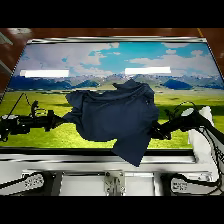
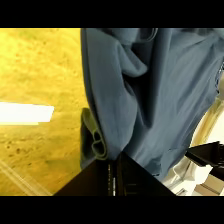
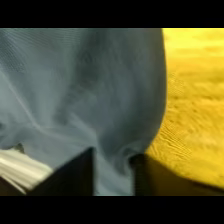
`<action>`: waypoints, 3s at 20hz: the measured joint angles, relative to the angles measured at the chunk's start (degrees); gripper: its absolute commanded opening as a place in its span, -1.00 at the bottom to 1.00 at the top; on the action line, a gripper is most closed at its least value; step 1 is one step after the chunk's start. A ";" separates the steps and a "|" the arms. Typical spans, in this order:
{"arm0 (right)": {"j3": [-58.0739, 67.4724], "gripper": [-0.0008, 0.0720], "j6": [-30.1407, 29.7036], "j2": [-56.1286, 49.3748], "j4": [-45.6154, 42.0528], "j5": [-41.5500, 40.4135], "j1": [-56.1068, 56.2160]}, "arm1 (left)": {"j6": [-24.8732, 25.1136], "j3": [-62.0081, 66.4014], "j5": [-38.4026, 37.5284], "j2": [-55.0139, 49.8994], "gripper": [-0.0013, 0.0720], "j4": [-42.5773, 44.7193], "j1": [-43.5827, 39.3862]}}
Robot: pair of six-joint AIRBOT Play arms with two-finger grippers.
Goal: Fold the shirts.
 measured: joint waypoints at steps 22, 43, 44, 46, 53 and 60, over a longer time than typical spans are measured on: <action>65.20 -0.82 -1.31 45.57 -18.64 -11.63 6.78 | -16.04 71.08 2.67 38.99 -0.87 19.85 3.34; 56.94 -0.82 4.48 0.83 -20.46 8.35 6.86 | -19.26 29.62 -11.82 21.62 -0.86 29.16 0.96; 56.81 -0.82 4.83 -1.95 -18.45 4.42 6.84 | -18.25 29.07 -8.39 18.18 -0.86 27.65 -0.07; 56.59 -0.82 5.44 -6.86 -13.97 -3.61 6.82 | -16.11 28.61 -0.44 11.15 -0.86 23.56 -2.25; 56.39 0.72 7.10 -18.75 -4.22 -13.73 6.82 | -13.60 28.26 17.70 -6.80 0.46 13.00 -9.35; 59.36 0.51 1.27 -17.27 -3.15 4.20 3.63 | -19.02 33.77 -3.61 -11.34 0.27 19.04 -0.96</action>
